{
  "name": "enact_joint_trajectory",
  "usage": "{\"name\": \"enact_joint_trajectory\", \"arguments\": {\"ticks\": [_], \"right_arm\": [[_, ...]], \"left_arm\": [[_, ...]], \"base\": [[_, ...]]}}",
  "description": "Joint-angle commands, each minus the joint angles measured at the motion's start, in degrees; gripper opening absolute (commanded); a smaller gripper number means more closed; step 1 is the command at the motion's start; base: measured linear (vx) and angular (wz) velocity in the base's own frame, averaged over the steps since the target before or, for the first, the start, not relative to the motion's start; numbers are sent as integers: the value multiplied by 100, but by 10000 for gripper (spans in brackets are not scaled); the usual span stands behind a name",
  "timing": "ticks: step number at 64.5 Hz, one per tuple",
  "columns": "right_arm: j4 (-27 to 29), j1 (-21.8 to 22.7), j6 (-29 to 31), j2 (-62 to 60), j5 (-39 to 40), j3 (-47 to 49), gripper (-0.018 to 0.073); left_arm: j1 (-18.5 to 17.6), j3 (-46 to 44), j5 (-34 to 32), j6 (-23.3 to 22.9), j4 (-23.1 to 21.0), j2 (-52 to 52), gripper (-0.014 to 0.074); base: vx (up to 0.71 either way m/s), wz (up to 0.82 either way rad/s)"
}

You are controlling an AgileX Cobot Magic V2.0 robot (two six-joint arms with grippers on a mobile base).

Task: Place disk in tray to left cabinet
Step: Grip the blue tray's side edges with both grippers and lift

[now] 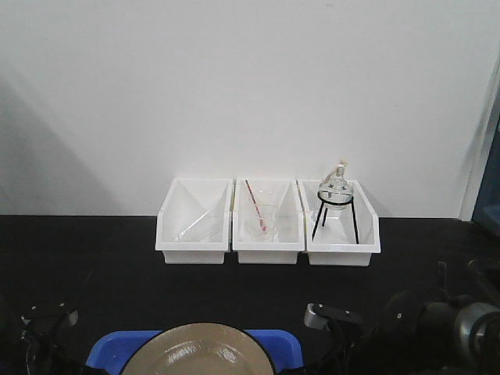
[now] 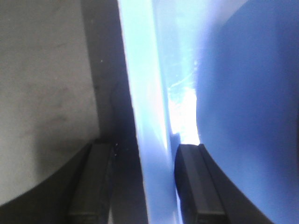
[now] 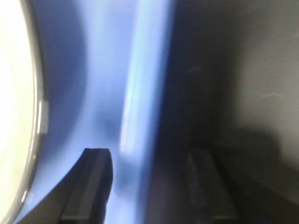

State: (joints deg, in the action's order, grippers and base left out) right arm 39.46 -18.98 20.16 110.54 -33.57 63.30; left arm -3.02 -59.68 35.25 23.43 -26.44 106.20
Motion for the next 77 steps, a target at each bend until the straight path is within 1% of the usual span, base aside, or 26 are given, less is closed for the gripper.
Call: {"name": "enact_joint_trajectory", "arguments": {"ticks": [1,9,20,27,33,40,46,50,59,61,63,72,77], "right_arm": [[149,-117,77,-196,211,140,420],[172,-110,-41,-162,213,140,409],[159,-105,-193,-94,124,140,367],[200,-111,-312,-47,66,140,329],[196,-111,-440,-12,-10,140,277],[201,-106,-495,-12,-45,140,212],[219,-98,-509,-30,-111,188,133],[219,-98,-509,-38,-210,275,81],[242,-98,-514,-48,-462,553,-14],[242,-98,-567,-48,-545,640,-15],[242,-98,-630,-48,-619,713,-13],[201,-98,-943,-48,-982,1110,-8],[163,-98,-1127,-48,-1214,1333,-8]], "left_arm": [[-28,-93,62,4,-278,-101,436],[-28,-93,199,4,-409,-21,432],[-98,-87,269,4,-424,102,419],[-182,-87,269,4,-435,164,401],[-263,-87,330,4,-467,180,372],[-315,-87,400,4,-596,180,307],[-338,-87,475,4,-796,172,233],[-338,-92,577,4,-998,160,156],[-338,-98,781,4,-1355,97,22],[-338,-98,838,4,-1409,62,-1],[-333,-106,891,4,-1469,31,-10],[-333,-307,1218,-82,-1493,-169,-7],[-333,-539,1547,-304,-1488,-275,-4]], "base": [[0,0],[0,0],[0,0],[0,0],[0,0],[0,0],[0,0],[0,0],[0,0],[0,0],[0,0],[0,0],[0,0]]}}
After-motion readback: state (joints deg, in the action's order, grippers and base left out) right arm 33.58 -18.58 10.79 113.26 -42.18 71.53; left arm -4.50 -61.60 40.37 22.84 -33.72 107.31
